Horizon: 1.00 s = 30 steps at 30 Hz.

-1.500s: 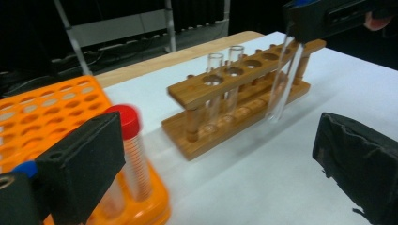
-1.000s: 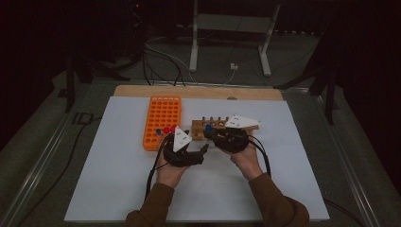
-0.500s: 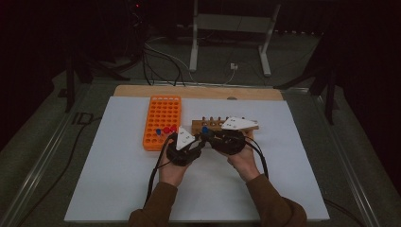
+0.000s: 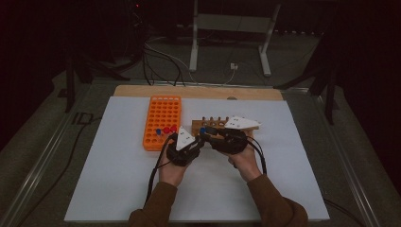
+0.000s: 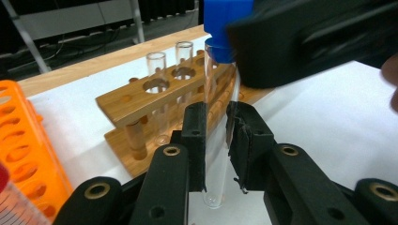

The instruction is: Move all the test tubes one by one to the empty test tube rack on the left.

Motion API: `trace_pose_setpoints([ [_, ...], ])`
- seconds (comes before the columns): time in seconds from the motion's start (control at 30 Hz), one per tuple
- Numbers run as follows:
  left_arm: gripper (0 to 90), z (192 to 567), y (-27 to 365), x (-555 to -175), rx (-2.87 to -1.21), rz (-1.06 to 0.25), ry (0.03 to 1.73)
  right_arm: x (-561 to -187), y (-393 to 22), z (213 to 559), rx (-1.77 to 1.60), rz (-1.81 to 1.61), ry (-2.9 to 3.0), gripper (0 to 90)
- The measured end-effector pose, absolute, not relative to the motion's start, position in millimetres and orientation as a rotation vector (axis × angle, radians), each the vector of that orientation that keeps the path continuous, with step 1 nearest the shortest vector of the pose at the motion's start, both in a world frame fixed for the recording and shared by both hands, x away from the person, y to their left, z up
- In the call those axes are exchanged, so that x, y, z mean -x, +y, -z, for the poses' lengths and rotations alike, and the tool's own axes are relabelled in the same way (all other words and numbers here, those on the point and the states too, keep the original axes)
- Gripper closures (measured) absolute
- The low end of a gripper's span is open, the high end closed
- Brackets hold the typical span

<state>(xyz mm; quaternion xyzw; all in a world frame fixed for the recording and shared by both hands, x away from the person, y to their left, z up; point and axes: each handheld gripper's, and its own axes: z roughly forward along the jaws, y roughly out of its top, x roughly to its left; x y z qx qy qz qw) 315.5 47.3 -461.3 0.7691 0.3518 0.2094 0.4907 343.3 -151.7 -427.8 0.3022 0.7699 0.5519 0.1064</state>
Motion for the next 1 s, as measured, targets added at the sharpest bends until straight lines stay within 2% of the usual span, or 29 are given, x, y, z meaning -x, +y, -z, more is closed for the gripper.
trace_pose_setpoints([
  [0.23, 77.0, 461.1, 54.2, -316.4, -1.852, -0.507, 0.873, -347.1, -161.9, 427.9, -0.966, -1.552, 2.223, 20.7],
  [0.43, 76.9, 460.0, 59.2, -315.7, -1.842, -0.505, 0.881, -346.8, -170.6, 432.8, -1.002, -1.502, 2.213, 4.0],
  [0.63, 76.9, 456.8, 65.8, -313.7, -1.826, -0.506, 0.884, -345.1, -180.9, 433.7, -1.006, -1.463, 2.193, 0.4],
  [1.0, 77.0, 451.9, 78.6, -309.8, -1.805, -0.517, 0.884, -339.9, -205.3, 434.8, -1.038, -1.435, 2.126, 0.0],
])
